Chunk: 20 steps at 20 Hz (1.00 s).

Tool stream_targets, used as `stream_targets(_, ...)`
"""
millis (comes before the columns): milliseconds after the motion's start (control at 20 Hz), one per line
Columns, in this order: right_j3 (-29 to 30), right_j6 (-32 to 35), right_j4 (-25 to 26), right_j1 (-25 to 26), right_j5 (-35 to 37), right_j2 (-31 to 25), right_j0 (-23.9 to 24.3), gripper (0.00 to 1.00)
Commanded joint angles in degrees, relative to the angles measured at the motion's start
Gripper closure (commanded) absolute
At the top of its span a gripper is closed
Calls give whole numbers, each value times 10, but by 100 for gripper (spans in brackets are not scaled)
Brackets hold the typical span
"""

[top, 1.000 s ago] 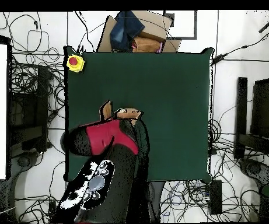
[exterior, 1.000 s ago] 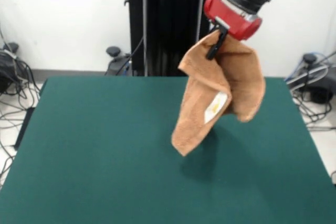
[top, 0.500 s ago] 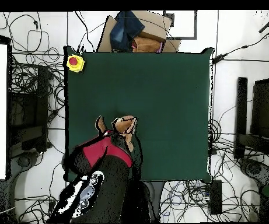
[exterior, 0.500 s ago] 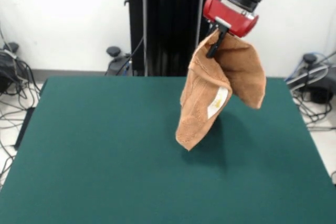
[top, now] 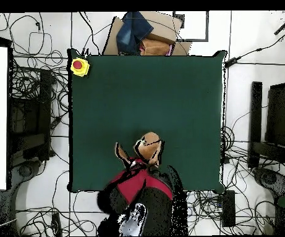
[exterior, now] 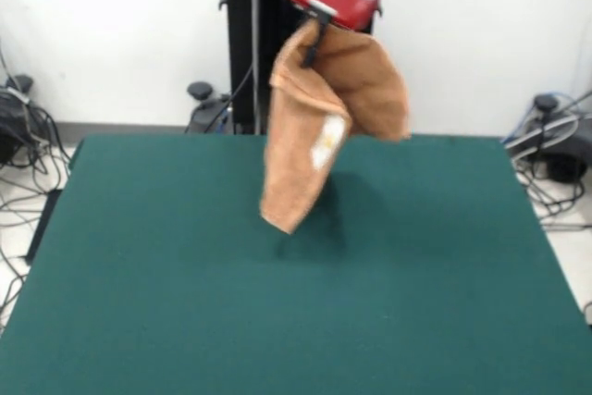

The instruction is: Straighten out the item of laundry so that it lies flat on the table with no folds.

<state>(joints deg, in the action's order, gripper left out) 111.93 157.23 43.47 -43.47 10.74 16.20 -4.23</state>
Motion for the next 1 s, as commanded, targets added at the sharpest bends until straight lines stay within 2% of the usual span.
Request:
stream_targets(50, 116, -169, 168, -65, -58, -36, 86, 100)
stream_targets(250, 86, -150, 271, -39, -91, -27, 125, 100)
stream_targets(400, 31, -88, 309, 17, -103, 4, 93, 100)
stream_targets(450, 1, -49, 311, 49, -111, 21, 64, 100)
stream_targets(500, -27, -12, 308, 81, -121, 36, 36, 100)
stream_targets(650, -74, 54, 288, 134, -119, 55, -12, 100)
stream_targets(800, -120, 92, 253, 190, -121, 86, -48, 100)
stream_targets(900, -166, 119, 219, 252, -152, 130, -80, 100)
stream_targets(1000, -192, 121, 181, 291, -169, 150, -90, 100)
